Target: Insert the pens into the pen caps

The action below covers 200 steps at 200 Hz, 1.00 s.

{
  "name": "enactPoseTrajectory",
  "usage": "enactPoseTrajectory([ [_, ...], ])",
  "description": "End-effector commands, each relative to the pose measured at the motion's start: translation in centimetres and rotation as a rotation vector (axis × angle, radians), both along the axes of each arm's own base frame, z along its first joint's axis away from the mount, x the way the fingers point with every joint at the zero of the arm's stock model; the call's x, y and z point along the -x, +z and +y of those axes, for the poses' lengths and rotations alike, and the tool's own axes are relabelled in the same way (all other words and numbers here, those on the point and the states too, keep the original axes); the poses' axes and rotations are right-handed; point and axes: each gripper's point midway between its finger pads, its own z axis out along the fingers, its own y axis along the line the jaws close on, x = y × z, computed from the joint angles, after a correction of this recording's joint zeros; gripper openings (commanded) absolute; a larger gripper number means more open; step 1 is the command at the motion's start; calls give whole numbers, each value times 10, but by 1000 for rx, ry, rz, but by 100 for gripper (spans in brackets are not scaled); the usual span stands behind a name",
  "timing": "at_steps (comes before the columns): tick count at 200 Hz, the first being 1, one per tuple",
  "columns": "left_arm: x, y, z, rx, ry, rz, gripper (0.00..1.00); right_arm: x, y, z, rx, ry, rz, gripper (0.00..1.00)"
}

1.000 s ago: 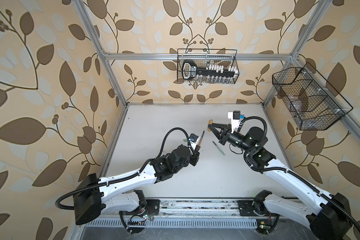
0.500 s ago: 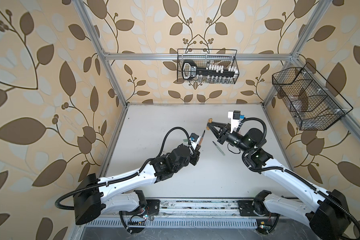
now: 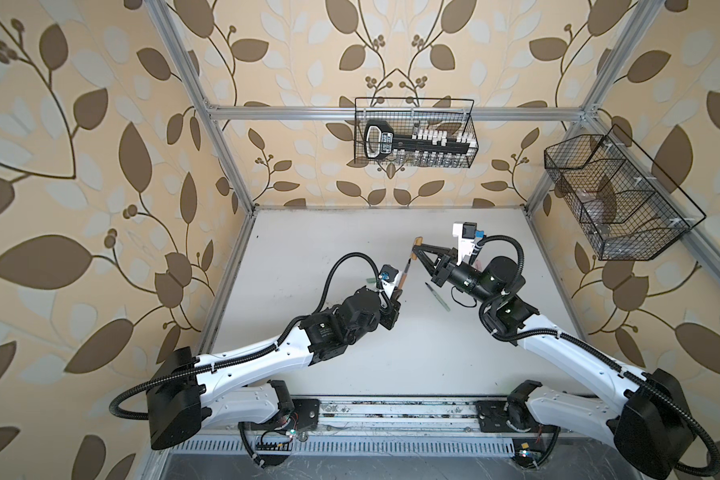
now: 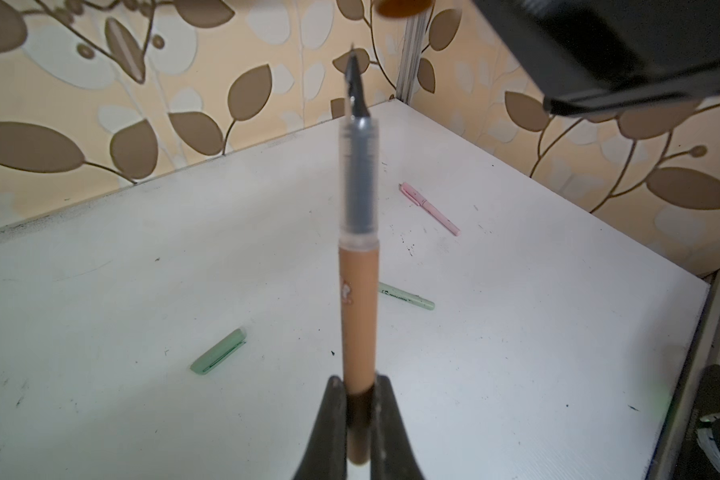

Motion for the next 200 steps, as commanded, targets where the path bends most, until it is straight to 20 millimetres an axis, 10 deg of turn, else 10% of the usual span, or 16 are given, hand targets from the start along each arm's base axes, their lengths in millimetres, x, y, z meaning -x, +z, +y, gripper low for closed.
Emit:
enactPoseTrajectory([
  [1, 0, 32, -8, 60, -21, -56, 0, -6, 1, -5, -38, -36, -5, 0],
  [200, -3, 29, -6, 51, -3, -60, 0, -8, -17, 11, -48, 18, 41, 0],
])
